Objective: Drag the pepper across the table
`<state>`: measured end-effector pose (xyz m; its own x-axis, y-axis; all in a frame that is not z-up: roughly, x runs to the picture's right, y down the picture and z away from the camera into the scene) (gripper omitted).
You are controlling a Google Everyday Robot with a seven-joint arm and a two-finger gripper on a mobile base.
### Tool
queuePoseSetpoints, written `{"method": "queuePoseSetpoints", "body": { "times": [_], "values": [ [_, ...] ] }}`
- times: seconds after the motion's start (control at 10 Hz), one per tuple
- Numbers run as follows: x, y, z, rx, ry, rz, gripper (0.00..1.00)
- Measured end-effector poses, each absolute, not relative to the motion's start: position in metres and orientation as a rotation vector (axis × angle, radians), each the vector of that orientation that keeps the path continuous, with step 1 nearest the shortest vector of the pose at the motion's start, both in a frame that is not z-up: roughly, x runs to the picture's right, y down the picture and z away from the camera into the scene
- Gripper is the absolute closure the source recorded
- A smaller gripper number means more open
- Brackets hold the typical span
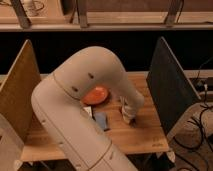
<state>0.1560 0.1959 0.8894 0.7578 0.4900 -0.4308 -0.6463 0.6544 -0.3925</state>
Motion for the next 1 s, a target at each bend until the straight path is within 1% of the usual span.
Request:
{"method": "queuePoseSetpoints", "body": {
  "times": [0.3,0.5,0.6,0.7,0.9,1.0],
  "values": [
    [0.154,0.19,0.883,-0.544,0.291,0.66,1.0],
    [0.146,0.162,0.867,-0.481,0.248,0.66,1.0],
    [0.141,0.143,0.854,-0.435,0.214,0.663,1.0],
    [0.14,0.123,0.831,-0.372,0.173,0.67,1.0],
    [0.151,0.106,0.795,-0.287,0.124,0.699,1.0],
    [0.158,0.104,0.785,-0.266,0.114,0.715,1.0]
  ]
}}
